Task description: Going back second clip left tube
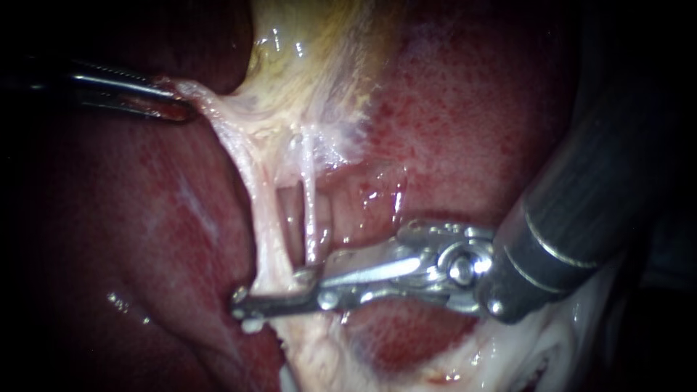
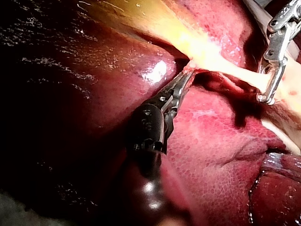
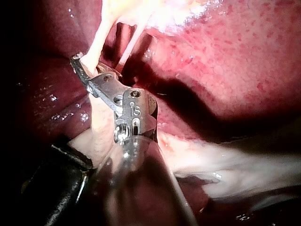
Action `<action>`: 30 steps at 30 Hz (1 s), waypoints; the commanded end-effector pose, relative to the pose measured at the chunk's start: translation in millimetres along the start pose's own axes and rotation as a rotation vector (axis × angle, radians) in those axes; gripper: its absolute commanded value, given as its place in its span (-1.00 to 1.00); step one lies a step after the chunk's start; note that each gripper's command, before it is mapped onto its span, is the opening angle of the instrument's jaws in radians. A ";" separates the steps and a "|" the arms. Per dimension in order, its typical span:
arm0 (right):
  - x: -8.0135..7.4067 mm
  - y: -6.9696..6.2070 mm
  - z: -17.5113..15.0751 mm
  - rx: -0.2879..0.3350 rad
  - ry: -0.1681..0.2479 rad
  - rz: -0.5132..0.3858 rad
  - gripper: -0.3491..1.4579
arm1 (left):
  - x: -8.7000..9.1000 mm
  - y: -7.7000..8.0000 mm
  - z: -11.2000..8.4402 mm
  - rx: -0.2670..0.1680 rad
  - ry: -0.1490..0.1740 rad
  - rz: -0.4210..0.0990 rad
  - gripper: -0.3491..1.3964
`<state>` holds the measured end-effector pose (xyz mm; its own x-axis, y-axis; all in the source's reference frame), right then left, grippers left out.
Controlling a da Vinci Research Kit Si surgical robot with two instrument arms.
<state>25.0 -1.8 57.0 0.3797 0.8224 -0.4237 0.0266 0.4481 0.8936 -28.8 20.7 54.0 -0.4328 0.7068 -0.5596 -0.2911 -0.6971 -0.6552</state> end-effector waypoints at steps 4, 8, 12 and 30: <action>-0.3 1.3 1.1 0.000 -0.001 -0.060 -0.23 | 0.0 0.0 0.0 0.001 0.000 0.000 -1.00; -1.3 2.9 1.3 -0.061 0.027 -0.109 -0.09 | -0.1 0.0 0.0 0.000 0.000 0.000 -1.00; -1.8 3.4 -0.1 -0.123 0.048 -0.220 -0.07 | -0.1 0.0 -0.1 0.000 0.000 0.001 -1.00; -2.4 0.2 -13.1 -0.221 0.011 -0.551 -0.06 | -0.4 -0.6 -0.5 0.003 0.000 0.002 -1.00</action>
<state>11.3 1.0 56.1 0.3672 0.4364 -0.8214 0.0254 0.8780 0.4779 -28.0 20.9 54.4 -0.4333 0.7051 -0.5613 -0.2924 -0.6991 -0.6525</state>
